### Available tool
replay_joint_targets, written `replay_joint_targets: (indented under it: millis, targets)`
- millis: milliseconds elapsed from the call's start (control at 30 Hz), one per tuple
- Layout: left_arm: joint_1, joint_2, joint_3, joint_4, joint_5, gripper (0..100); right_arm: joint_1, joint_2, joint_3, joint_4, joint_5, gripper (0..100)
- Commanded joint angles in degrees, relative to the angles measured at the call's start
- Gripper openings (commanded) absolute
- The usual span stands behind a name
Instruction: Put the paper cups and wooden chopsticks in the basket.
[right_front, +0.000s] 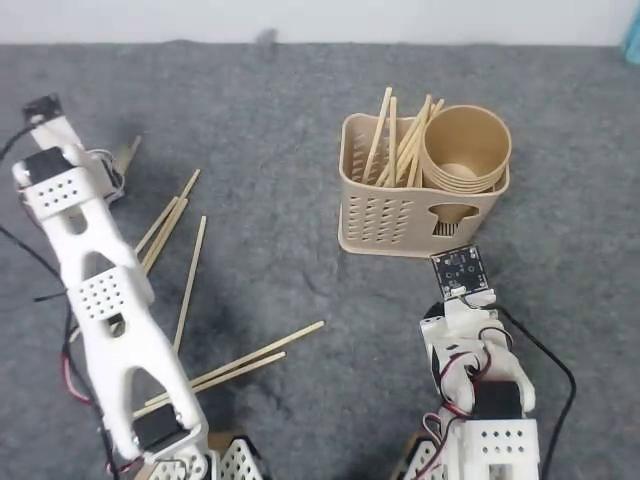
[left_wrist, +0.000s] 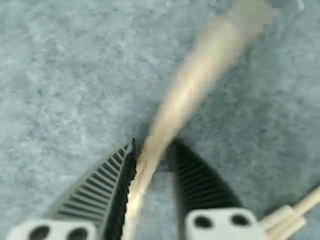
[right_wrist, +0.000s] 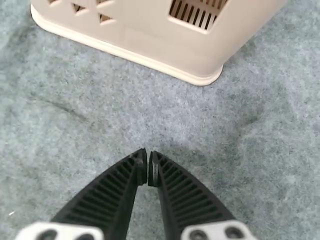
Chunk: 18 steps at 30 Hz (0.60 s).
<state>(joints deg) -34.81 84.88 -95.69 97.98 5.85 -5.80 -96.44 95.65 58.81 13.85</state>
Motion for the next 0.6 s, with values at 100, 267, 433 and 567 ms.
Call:
replay_joint_targets:
  millis: [100, 267, 433, 567]
  targets:
    - [-0.2, -8.3, 8.0, 2.9, -4.0, 2, 0.5, -0.8, 0.7, -1.5, 0.9, 3.3]
    - [0.9, -19.0, 28.7, 2.9, -6.6, 2, 0.5, -0.8, 0.6, -1.5, 0.9, 3.3]
    - [3.3, -35.3, 52.9, 2.6, -10.6, 2, 0.5, -0.8, 0.6, -1.5, 0.9, 3.3]
    - [4.7, -47.7, 67.9, 1.2, -12.4, 2, 0.6, -0.8, 0.6, -1.5, 0.9, 3.3]
